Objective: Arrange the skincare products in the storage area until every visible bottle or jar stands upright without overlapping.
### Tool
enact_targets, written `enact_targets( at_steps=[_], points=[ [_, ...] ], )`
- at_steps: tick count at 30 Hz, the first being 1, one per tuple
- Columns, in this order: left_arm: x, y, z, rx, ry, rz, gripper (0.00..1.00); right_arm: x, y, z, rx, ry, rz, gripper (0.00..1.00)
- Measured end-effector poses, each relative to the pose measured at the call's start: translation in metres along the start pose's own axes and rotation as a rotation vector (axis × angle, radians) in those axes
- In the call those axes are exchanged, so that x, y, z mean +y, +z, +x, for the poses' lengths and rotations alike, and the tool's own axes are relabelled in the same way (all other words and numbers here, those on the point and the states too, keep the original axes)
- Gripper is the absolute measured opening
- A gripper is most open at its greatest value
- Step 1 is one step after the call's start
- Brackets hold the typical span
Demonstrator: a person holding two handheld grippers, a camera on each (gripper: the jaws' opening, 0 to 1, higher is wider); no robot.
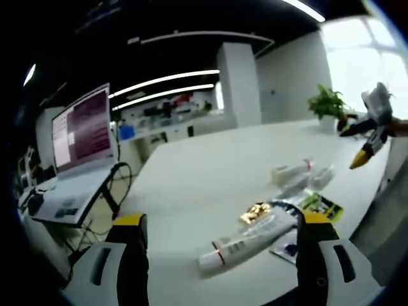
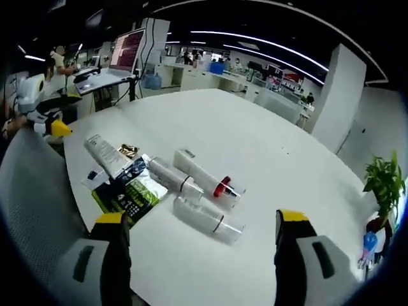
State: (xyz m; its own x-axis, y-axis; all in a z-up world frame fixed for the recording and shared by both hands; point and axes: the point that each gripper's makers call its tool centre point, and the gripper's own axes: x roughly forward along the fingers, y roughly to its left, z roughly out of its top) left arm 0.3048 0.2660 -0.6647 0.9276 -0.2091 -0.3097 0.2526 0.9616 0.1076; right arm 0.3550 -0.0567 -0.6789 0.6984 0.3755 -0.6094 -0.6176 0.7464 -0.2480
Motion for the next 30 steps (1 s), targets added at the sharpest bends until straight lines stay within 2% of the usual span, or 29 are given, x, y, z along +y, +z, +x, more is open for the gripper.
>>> enact_targets(
  at_steps=[21, 22, 23, 24, 25, 27, 30],
  points=[
    [0.002, -0.002, 0.000, 0.009, 0.010, 0.001, 0.95, -0.018, 0.019, 0.027, 0.075, 0.062, -0.176, 0.84],
    [0.002, -0.002, 0.000, 0.010, 0.011, 0.001, 0.95, -0.018, 0.019, 0.029, 0.079, 0.066, -0.181, 0.88],
    [0.003, -0.003, 0.000, 0.011, 0.011, 0.001, 0.95, -0.031, 0.024, 0.032, 0.064, 0.008, -0.180, 0.96],
    [0.003, -0.003, 0.000, 0.013, 0.012, 0.001, 0.95, -0.028, 0.024, 0.033, 0.071, 0.044, -0.192, 0.98],
    [0.003, -0.003, 0.000, 0.014, 0.013, 0.001, 0.95, -0.031, 0.025, 0.035, 0.069, 0.044, -0.190, 0.96],
    [0.003, -0.003, 0.000, 0.016, 0.014, 0.001, 0.95, -0.035, 0.027, 0.039, 0.066, 0.048, -0.197, 0.99],
    [0.003, -0.004, 0.001, 0.019, 0.016, 0.002, 0.95, -0.041, 0.026, 0.042, 0.084, 0.051, -0.222, 0.98]
  ],
)
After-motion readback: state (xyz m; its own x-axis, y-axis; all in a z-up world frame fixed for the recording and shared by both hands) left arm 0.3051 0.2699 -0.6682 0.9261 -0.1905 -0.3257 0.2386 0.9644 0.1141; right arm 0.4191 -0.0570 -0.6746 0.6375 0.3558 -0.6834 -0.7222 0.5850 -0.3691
